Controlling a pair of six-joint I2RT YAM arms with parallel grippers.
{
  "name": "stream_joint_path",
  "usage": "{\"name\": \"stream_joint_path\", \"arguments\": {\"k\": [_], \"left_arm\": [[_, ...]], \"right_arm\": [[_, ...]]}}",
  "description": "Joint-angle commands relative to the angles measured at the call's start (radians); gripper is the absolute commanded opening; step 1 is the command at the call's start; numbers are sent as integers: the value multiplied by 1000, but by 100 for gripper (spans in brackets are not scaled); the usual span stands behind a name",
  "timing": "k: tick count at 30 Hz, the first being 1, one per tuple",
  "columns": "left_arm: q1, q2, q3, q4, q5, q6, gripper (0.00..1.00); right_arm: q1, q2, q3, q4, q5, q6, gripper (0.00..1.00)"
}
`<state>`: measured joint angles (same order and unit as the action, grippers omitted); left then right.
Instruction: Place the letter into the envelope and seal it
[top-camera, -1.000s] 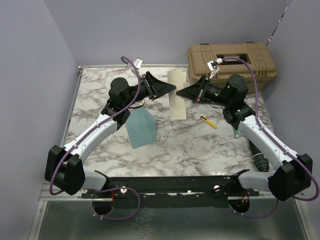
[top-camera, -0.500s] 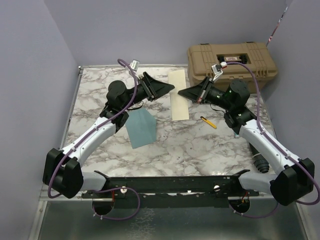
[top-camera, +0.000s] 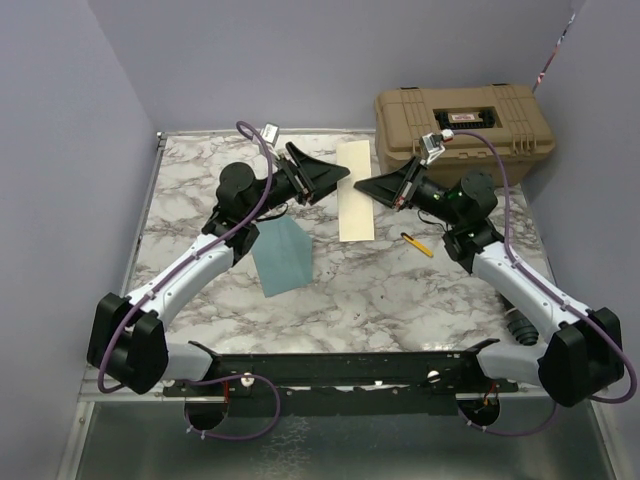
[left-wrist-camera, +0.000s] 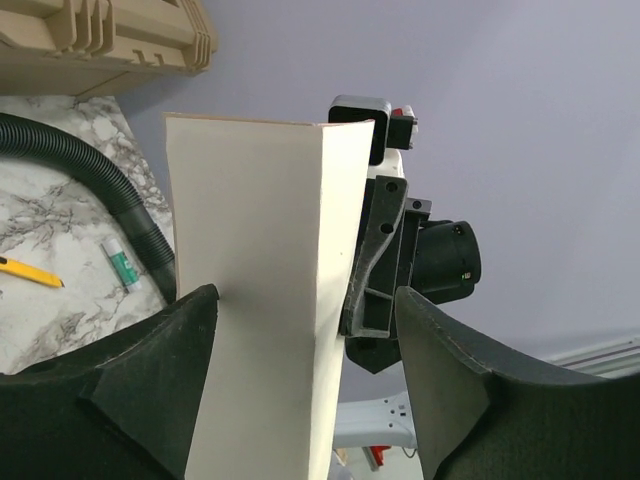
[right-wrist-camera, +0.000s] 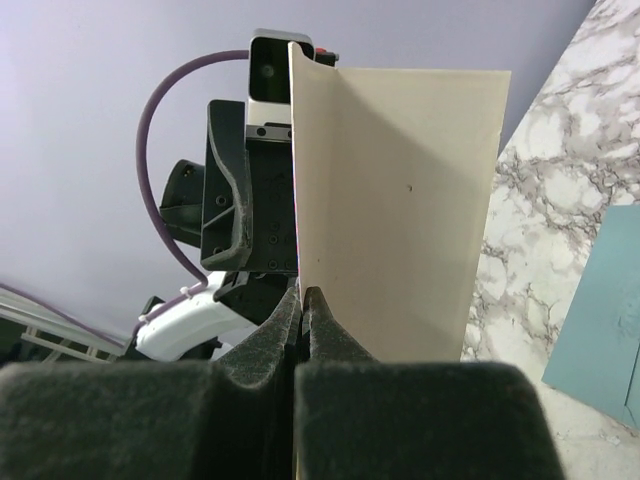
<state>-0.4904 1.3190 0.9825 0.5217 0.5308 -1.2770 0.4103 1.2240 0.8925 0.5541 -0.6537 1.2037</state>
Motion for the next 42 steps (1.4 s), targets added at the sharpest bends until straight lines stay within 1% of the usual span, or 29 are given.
{"name": "stream_joint_path", "arguments": {"k": [1,2,5,8,15,19,24,26,27,28,30,32,33,35,39,42], "left_arm": [[-2,23,9,-5,7,-15,73],[-2,27,16,-6,13,-19,72],[-3,29,34,-6,20,-21,63],[-4,26,43,-6,18,-20,51],[-3,23,29,-6,8,4,29],[-4,23,27,-27,-5,40,19],[-2,23,43,-88,-18,95,11],[-2,24,47,-99,-18,107,4],[-2,25,50,-106,-20,113,0],[-2,25,55,-114,-20,121,0],[-2,22,64,-137,-24,141,0],[-2,18,77,-164,-26,164,0],[-2,16,82,-176,-25,174,0],[-2,14,93,-188,-15,183,0],[-2,20,126,-187,46,174,0],[-2,19,146,-164,98,157,0]], "right_arm": [[-2,29,0,54,-48,19,1],[-3,36,-4,65,-55,22,0],[-2,55,-4,50,-59,19,1],[-2,64,17,-30,-46,-26,1],[-2,74,56,-144,-28,-80,1],[-2,75,61,-138,-35,-72,1],[-3,69,70,-149,-36,-77,1],[-2,69,77,-162,-38,-86,1],[-2,68,85,-187,-39,-97,6],[-2,66,94,-212,-40,-113,13],[-3,52,117,-271,-33,-156,32],[-2,26,139,-328,-24,-208,49],[-2,11,149,-355,-24,-239,56],[-3,-17,166,-408,-25,-301,67],[-3,-47,173,-503,22,-391,77],[-2,-35,171,-483,28,-388,80]]}}
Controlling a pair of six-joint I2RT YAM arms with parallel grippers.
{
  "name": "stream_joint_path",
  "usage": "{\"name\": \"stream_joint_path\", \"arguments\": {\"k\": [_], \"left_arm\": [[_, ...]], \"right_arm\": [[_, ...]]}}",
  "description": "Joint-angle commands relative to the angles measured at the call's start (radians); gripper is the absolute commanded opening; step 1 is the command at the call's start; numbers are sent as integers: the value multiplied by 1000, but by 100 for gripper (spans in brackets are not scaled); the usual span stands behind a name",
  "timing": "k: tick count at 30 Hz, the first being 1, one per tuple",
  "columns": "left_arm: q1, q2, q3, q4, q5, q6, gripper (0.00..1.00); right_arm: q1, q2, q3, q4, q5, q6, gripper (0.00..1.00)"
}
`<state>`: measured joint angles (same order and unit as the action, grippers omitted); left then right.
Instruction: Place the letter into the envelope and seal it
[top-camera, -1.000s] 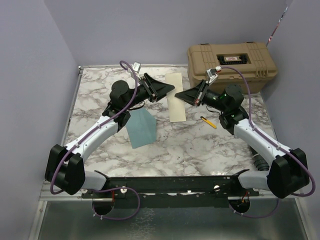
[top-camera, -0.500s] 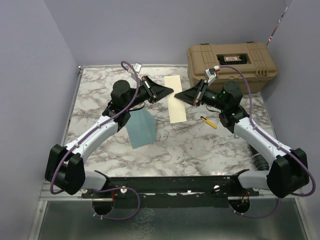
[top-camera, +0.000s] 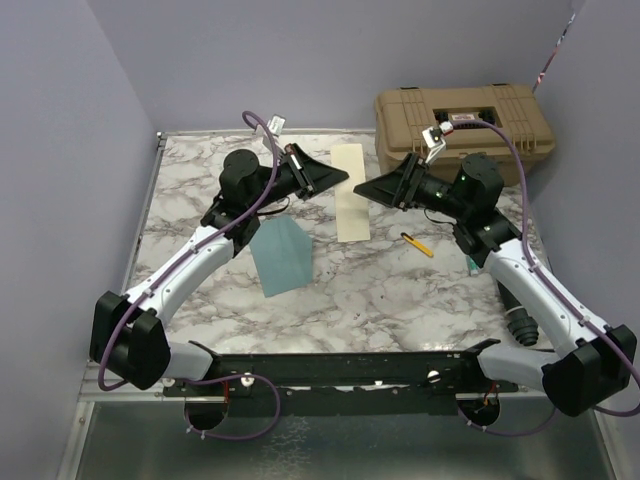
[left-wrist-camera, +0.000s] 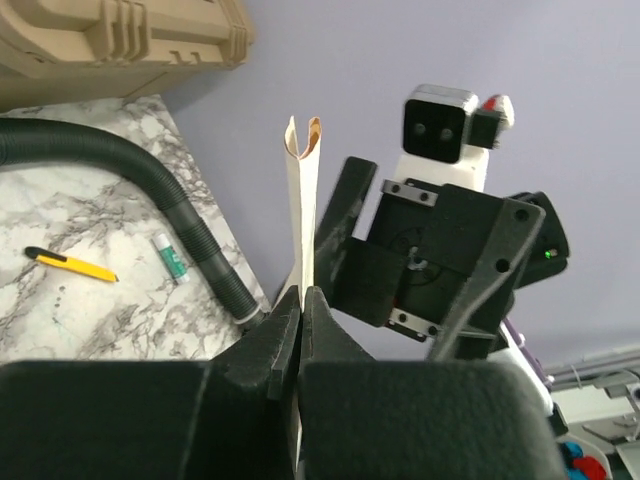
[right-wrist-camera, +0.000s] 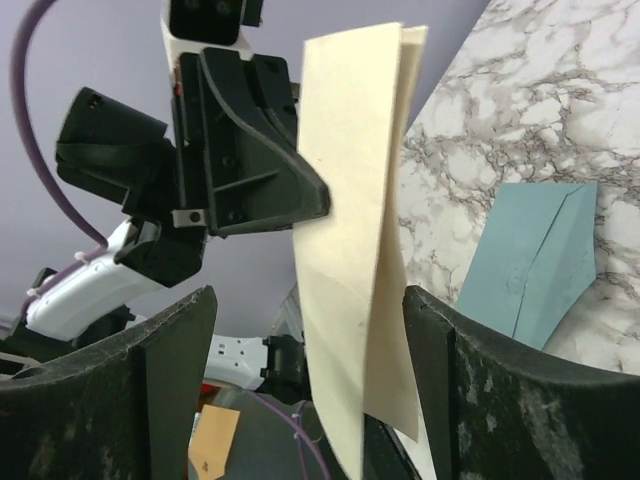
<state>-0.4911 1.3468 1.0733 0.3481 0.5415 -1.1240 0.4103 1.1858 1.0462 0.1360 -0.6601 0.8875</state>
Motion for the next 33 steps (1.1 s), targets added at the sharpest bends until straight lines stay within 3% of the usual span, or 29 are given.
{"name": "stream_joint_path", "arguments": {"k": [1,5,8,11,14,17,18,19,21,23,28,33], "left_arm": [[-1,-11,59,19,103,-1,0],[-1,-16,79,57,153,-23,0],[-1,-12,95,102,187,-61,0],[0,-14,100,112,181,-60,0],[1,-19,99,113,162,-51,0],[2,-30,92,114,140,-37,1],[3,-34,89,114,135,-30,11],[3,-39,85,114,131,-19,27],[5,-52,69,114,127,2,58],[6,-67,36,114,120,41,71],[34,-66,-34,94,167,84,72],[35,-74,-83,130,241,71,54]], "right_arm": [[-2,13,20,-46,28,-62,80],[-2,47,29,59,-30,-16,81],[-2,72,7,269,-181,65,72],[-2,73,-15,378,-237,134,51],[-2,61,-21,380,-220,146,27],[-2,53,-22,362,-190,141,12],[-2,50,-22,357,-177,139,6],[-3,47,-23,343,-159,133,2],[-2,37,-25,312,-109,125,1],[-3,31,-33,309,-65,121,0],[-2,42,-43,325,31,142,1],[-3,74,-79,428,58,193,0]]}}
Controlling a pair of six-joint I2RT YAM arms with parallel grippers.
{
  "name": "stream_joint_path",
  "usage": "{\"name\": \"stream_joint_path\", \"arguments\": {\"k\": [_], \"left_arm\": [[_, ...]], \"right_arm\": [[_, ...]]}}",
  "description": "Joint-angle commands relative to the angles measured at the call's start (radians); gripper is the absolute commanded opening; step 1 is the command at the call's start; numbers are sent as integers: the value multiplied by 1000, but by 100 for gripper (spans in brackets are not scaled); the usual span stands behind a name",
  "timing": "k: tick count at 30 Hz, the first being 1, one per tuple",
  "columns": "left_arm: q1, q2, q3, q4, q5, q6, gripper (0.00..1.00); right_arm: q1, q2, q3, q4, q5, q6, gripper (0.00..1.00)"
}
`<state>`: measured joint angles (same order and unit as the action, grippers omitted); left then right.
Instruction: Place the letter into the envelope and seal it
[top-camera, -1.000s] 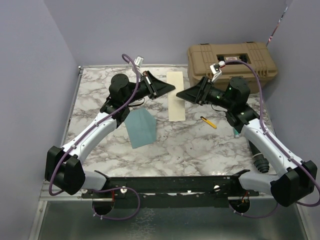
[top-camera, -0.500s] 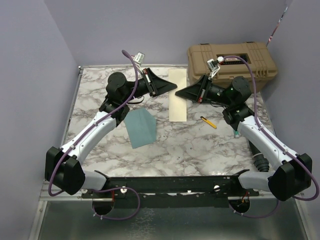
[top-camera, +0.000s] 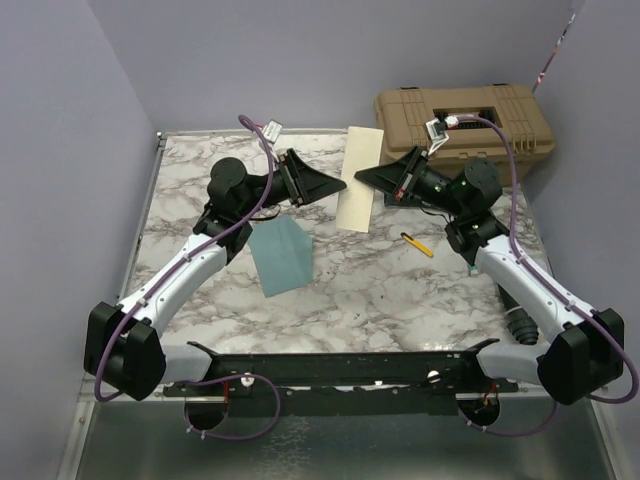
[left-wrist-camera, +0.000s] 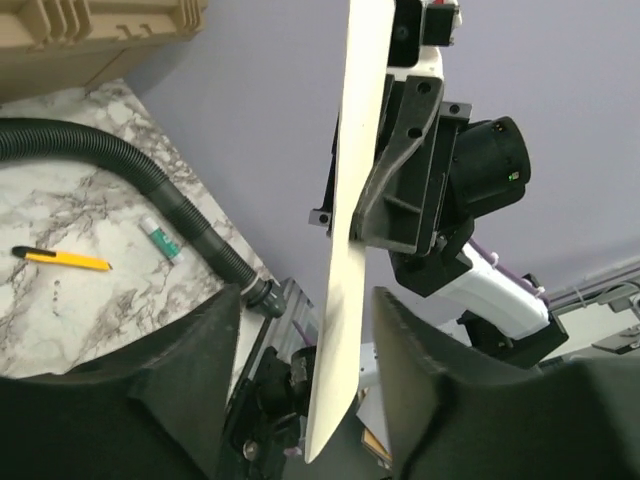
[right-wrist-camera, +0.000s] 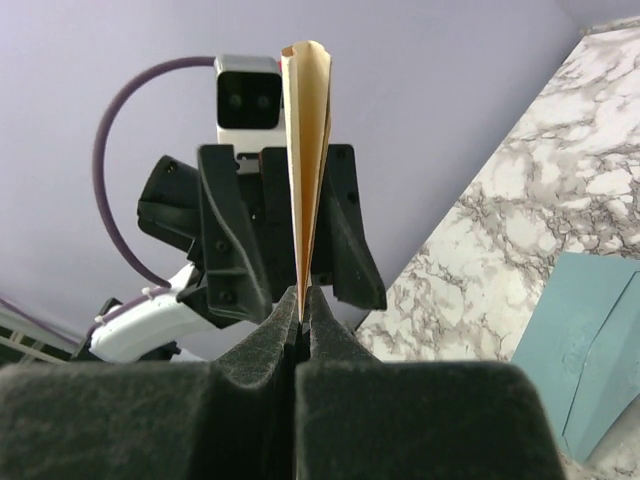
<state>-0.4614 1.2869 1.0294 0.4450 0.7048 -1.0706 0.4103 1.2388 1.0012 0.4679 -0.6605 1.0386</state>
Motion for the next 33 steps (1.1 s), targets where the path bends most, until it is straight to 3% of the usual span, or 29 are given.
{"name": "stream_joint_path", "arguments": {"k": [1,5,10,12,15,18,21,24,25,26,29,31,33], "left_arm": [[3,-16,-47,46,94,10,51],[-7,0,-68,103,173,-38,41],[-11,29,-83,132,181,-67,10],[-11,28,-84,136,171,-66,0],[-10,28,-89,136,143,-59,0],[-10,26,-92,136,112,-66,0],[-10,25,-99,136,93,-71,0],[-9,27,-107,136,88,-72,0],[-7,28,-111,129,86,-71,0],[-4,27,-117,121,83,-69,6],[19,15,-126,12,33,1,49],[48,-1,-112,-212,-59,87,68],[91,-8,-112,-402,-129,155,78]], "right_arm": [[-2,32,-36,115,50,59,1],[-2,63,-45,196,23,104,1],[-3,77,-38,201,13,113,1],[-2,77,-41,201,13,116,13],[-2,80,-57,217,12,133,30],[-2,80,-88,266,14,167,31],[-2,88,-95,270,7,172,22],[-2,99,-92,265,8,167,2],[-3,103,-86,257,9,159,1],[-2,107,-79,236,12,144,1],[-2,117,-57,138,35,72,1],[-3,131,-46,58,58,-2,1],[-2,152,-43,-14,85,-76,1]]}}
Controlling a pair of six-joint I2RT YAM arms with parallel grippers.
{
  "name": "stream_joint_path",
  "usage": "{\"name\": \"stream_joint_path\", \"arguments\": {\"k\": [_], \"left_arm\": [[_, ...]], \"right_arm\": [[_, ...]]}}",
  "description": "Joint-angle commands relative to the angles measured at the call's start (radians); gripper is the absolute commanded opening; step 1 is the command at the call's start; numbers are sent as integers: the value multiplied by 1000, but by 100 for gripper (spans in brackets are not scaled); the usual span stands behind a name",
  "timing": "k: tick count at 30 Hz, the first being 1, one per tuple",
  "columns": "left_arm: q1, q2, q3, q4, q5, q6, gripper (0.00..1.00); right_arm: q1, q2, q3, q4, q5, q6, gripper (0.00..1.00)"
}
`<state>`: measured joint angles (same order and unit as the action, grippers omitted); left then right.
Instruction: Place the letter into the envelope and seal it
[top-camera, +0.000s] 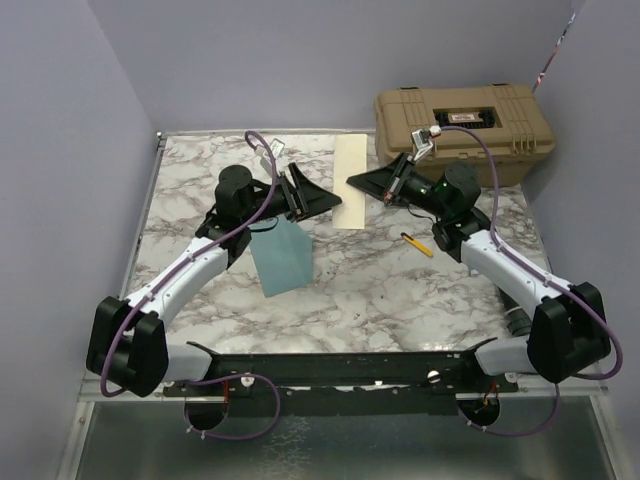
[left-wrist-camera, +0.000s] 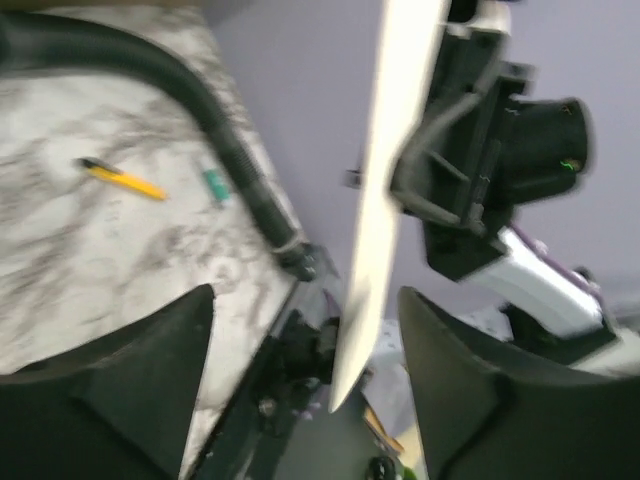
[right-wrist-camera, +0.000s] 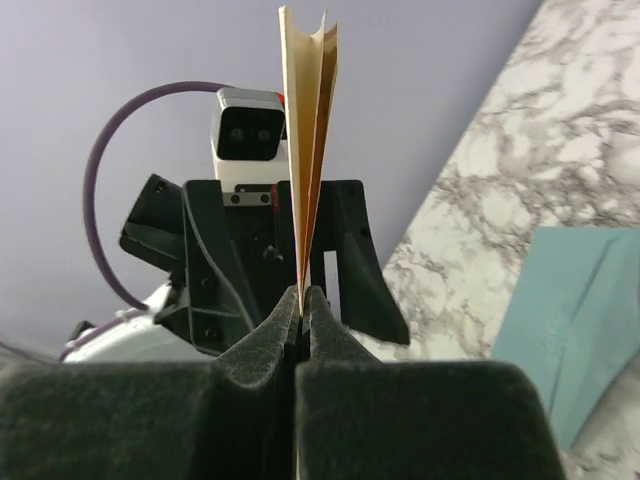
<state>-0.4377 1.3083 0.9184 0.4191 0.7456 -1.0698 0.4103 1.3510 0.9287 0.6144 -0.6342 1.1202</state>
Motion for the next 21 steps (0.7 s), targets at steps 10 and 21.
{"name": "stream_joint_path", "arguments": {"k": [10,21], "left_arm": [[180,-87,-129,-837,-576,326,57],[185,61,-179,-856,-734,332,36]], "right_arm": [[92,295,103,-268,144,-368,0],[211,625,206,-56,196,-421,1]]}}
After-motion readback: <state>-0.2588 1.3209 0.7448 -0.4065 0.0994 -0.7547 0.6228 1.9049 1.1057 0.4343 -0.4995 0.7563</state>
